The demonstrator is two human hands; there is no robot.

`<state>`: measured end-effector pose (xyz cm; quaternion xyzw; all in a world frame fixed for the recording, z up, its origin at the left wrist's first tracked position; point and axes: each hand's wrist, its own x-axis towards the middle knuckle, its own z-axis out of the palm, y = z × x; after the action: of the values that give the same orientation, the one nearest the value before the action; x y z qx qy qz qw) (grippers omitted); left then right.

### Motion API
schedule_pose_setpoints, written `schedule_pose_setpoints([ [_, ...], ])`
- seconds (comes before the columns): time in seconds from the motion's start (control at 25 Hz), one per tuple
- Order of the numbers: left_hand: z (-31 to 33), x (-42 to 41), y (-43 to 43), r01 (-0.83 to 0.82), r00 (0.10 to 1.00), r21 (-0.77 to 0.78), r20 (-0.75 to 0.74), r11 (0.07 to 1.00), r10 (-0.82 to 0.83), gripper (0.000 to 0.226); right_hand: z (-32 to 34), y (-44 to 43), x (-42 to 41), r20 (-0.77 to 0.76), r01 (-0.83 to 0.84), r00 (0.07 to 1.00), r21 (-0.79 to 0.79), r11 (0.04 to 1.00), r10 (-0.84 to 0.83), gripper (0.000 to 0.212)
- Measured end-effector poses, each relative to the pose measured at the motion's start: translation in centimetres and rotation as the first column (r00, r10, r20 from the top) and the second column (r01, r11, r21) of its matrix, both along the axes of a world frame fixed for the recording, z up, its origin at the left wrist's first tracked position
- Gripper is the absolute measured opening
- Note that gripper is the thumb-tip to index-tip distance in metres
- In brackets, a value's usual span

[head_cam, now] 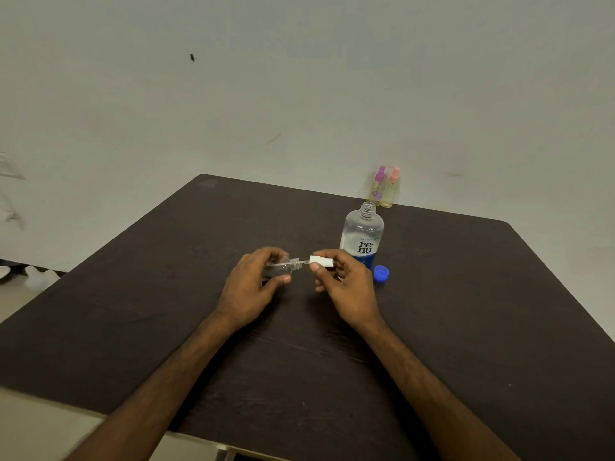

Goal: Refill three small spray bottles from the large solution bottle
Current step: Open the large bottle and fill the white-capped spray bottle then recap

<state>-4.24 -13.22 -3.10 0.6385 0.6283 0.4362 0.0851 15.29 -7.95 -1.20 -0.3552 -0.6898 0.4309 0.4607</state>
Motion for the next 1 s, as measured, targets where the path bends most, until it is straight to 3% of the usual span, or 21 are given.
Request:
schedule_pose_setpoints([
  [0.28,0.2,-0.6,-0.1,-0.287,0.944,0.08,0.194,0.955,0.267,0.041,-0.1,-1.5,0.7,-0.034,0.12,0.992,0.037,0.992,-0.118,0.018],
  [0.44,0.4,-0.6,-0.1,-0.293,0.898,0.134,0.378,0.947,0.224,0.033,-0.2,-2.3,1.4,0.12,0.205,0.967,0.153,0.967,-0.224,0.012],
  [0.6,0.9,-0.3,-0.2,-0.314,0.899,0.131,0.359,0.94,0.25,0.036,-0.8,-2.6,2.6,0.253,0.243,0.924,0.195,0.95,-0.288,0.015],
  [0.76,0.9,-0.1,-0.2,-0.291,0.905,0.13,0.358,0.948,0.229,0.039,-1.0,-2.6,3.5,0.287,0.318,0.892,0.148,0.936,-0.349,0.018],
  [1.0,0.9,-0.2,-0.3,-0.271,0.911,0.125,0.355,0.954,0.212,0.039,-1.4,-2.5,3.0,0.39,0.293,0.846,0.228,0.928,-0.363,0.016],
])
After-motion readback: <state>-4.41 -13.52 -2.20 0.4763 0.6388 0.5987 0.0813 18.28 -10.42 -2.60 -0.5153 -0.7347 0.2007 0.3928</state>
